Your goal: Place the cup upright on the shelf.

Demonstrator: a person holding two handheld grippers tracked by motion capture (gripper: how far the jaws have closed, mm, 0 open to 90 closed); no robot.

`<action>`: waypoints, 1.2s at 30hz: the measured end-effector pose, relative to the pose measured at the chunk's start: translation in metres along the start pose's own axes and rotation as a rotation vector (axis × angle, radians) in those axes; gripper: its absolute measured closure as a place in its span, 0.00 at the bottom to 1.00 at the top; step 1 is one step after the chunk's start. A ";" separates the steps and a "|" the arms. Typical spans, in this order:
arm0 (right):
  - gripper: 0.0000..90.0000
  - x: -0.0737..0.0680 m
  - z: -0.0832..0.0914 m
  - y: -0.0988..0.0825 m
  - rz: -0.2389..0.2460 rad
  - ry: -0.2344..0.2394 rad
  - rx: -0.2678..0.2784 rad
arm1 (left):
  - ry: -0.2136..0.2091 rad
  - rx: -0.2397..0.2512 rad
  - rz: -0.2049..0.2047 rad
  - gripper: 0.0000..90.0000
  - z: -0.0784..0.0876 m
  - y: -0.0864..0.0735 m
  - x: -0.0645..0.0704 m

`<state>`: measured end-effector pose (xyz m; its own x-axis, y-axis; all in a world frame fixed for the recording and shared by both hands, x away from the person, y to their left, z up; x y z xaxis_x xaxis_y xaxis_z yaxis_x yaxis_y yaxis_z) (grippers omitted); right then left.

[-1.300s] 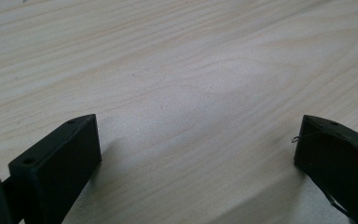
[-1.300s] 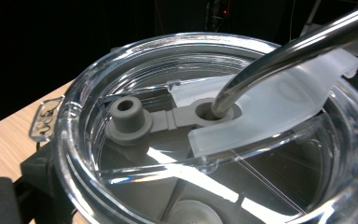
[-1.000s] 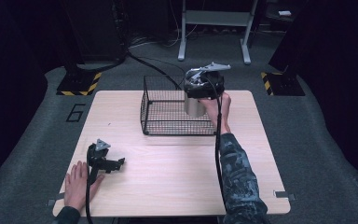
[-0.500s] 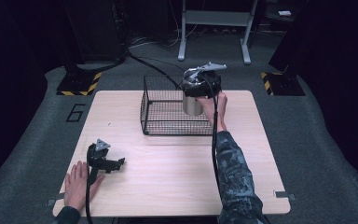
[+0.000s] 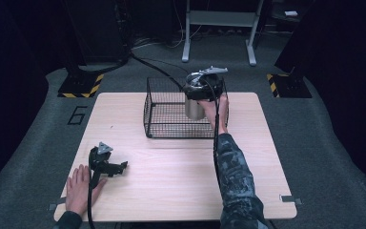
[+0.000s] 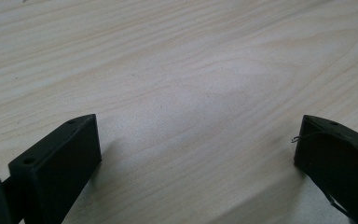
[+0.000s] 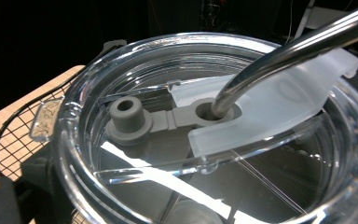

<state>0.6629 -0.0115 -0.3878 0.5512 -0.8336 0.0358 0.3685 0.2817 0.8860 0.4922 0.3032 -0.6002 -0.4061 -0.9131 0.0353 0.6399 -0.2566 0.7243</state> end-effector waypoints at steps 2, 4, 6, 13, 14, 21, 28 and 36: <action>0.04 0.001 -0.003 -0.002 -0.007 0.001 -0.001 | 0.000 -0.006 -0.008 0.00 0.000 0.000 -0.001; 0.04 0.000 -0.005 -0.003 -0.011 0.002 -0.002 | 0.000 0.001 0.001 0.00 0.000 0.000 0.000; 0.04 0.000 -0.008 -0.005 -0.016 0.007 -0.004 | 0.000 0.000 0.000 0.00 0.000 0.000 0.000; 0.04 0.000 -0.019 -0.013 -0.031 0.007 -0.020 | -0.003 -0.009 -0.002 0.00 0.001 0.000 0.000; 0.04 -0.001 -0.020 -0.014 -0.040 0.008 -0.022 | -0.004 -0.009 -0.002 0.00 0.001 -0.001 0.000; 0.04 0.003 -0.030 -0.023 -0.049 0.006 -0.039 | -0.005 -0.018 -0.012 0.00 0.001 -0.001 -0.001; 0.04 0.003 -0.040 -0.032 -0.059 0.007 -0.060 | -0.005 -0.011 -0.001 0.00 0.001 -0.001 0.000; 0.04 0.002 -0.047 -0.036 -0.061 0.009 -0.078 | -0.004 -0.007 0.002 0.00 0.001 0.000 0.000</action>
<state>0.6856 -0.0011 -0.4417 0.5323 -0.8463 -0.0213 0.4588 0.2673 0.8474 0.4915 0.3032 -0.6001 -0.4070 -0.9126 0.0396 0.6457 -0.2568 0.7191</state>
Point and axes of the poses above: each handheld gripper's, and its own axes: z roughly backward along the jaws, y roughly out of its top, x roughly to its right, the point moved 10 cm from there along -z, roughly forward along the jaws, and after that the axes turned 4 degrees about z, right-handed, at the moved point
